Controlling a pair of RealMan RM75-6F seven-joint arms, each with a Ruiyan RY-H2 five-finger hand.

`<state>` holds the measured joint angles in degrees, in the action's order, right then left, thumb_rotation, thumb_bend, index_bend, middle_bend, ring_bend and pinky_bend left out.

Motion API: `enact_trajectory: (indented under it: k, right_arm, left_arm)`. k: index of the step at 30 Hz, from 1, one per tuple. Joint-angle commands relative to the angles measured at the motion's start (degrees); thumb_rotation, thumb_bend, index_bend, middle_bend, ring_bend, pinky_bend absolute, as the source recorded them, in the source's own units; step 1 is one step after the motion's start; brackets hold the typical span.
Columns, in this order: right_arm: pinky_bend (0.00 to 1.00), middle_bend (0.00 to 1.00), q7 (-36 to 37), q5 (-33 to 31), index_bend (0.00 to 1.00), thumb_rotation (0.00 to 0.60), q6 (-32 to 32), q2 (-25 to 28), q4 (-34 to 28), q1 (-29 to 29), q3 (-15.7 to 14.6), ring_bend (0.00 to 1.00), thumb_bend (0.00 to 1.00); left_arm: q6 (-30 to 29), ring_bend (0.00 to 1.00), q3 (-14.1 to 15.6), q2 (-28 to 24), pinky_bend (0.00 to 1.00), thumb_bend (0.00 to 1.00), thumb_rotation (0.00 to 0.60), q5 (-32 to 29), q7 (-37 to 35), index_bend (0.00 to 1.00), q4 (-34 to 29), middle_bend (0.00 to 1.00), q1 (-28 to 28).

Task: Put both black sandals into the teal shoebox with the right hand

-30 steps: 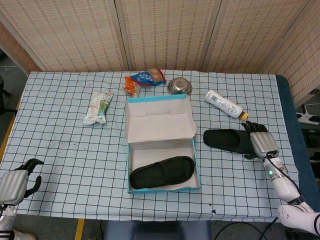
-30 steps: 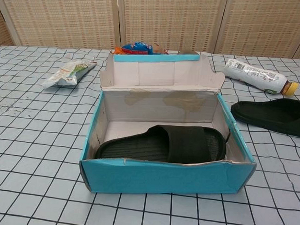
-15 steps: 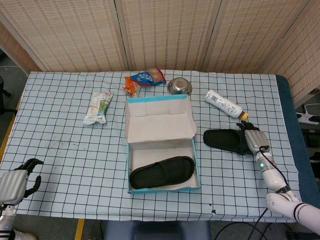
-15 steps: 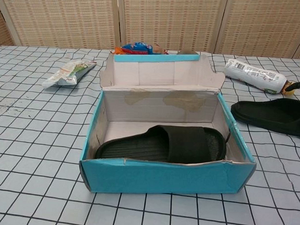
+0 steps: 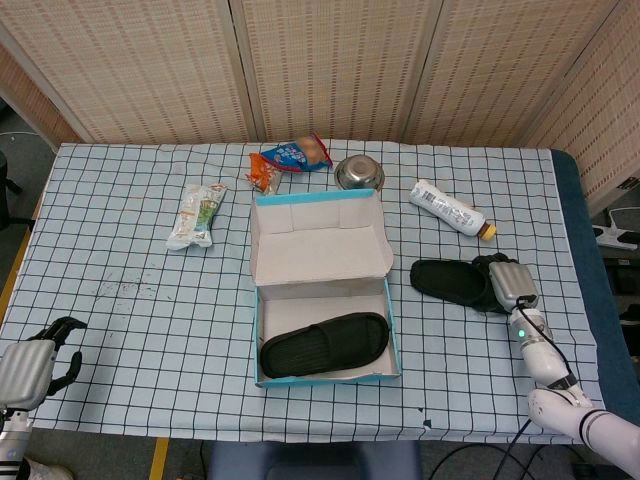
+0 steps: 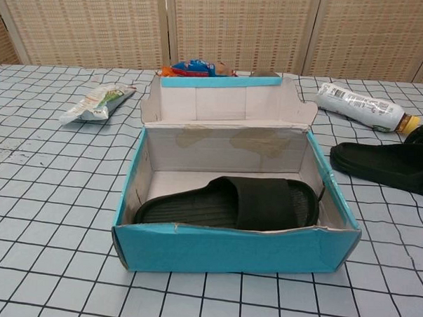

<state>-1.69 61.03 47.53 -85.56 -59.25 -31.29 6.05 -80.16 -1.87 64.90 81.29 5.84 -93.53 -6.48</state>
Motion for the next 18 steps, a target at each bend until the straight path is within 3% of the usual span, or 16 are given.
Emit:
enact_trajectory:
  k: [1,7,18]
  right_arm:
    - [0.36,0.41,-0.5,0.1,0.44,0.6,1.1,0.3,-0.3,0.4,0.5,0.27,0.0]
    - [0.41,0.47,-7.9,0.1,0.49,0.6,9.8,3.3,-7.2,2.2,2.2,0.32,0.0]
    - [0.41,0.47,-30.4,1.5,0.49,0.6,29.1,15.7,-38.1,6.3,4.0,0.32,0.0]
  left_arm:
    - [0.0,0.4,0.0,0.0,0.57,0.5,0.6,-0.1,0.0,0.28,0.0,0.23,0.0]
    - [0.1,0.41,0.0,0.0,0.57,0.5,0.6,-0.2,0.0,0.28,0.1,0.23,0.0]
    - [0.3,0.4,0.0,0.1,0.57,0.5,0.6,-0.2,0.1,0.28,-0.1,0.23,-0.1]
